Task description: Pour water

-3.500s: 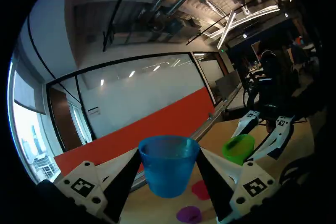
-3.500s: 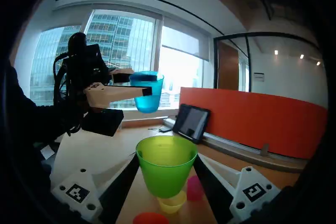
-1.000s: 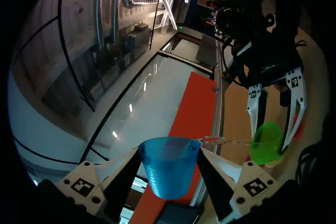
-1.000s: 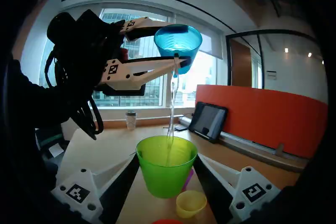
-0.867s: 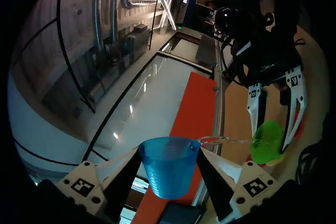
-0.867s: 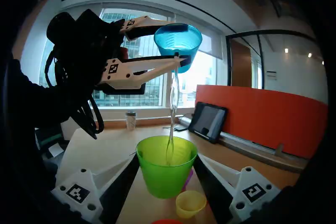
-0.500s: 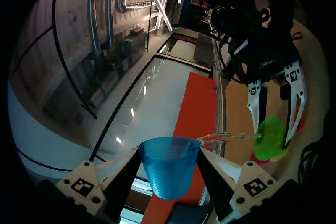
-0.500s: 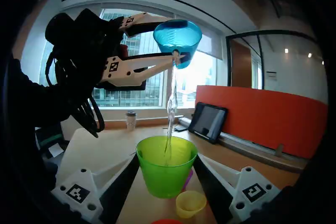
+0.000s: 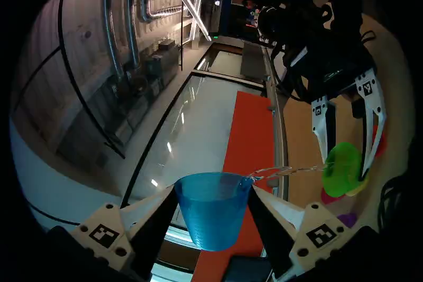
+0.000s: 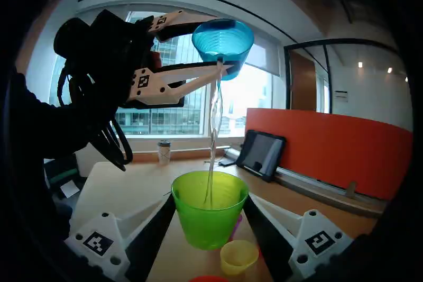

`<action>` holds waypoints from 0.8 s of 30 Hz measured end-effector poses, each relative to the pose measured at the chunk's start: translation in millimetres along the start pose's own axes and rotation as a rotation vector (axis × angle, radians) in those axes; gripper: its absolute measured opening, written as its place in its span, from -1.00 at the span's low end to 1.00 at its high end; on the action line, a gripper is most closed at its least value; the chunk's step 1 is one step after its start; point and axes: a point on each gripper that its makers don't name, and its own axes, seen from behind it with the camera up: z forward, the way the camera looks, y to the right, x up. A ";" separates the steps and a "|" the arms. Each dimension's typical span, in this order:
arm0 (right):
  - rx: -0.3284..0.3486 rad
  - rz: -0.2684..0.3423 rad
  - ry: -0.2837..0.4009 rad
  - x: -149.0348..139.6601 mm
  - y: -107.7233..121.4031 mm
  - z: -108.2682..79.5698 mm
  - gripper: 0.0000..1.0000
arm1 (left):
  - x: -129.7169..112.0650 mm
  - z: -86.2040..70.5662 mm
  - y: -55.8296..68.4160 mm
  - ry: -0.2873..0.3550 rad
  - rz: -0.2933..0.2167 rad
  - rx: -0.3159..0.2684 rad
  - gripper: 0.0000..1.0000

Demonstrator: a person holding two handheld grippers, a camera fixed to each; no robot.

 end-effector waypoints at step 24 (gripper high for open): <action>-0.001 -0.013 -0.001 1.5 0.0 0.2 0.80 | 9.7 -1.0 -9.8 0.016 0.150 0.001 0.74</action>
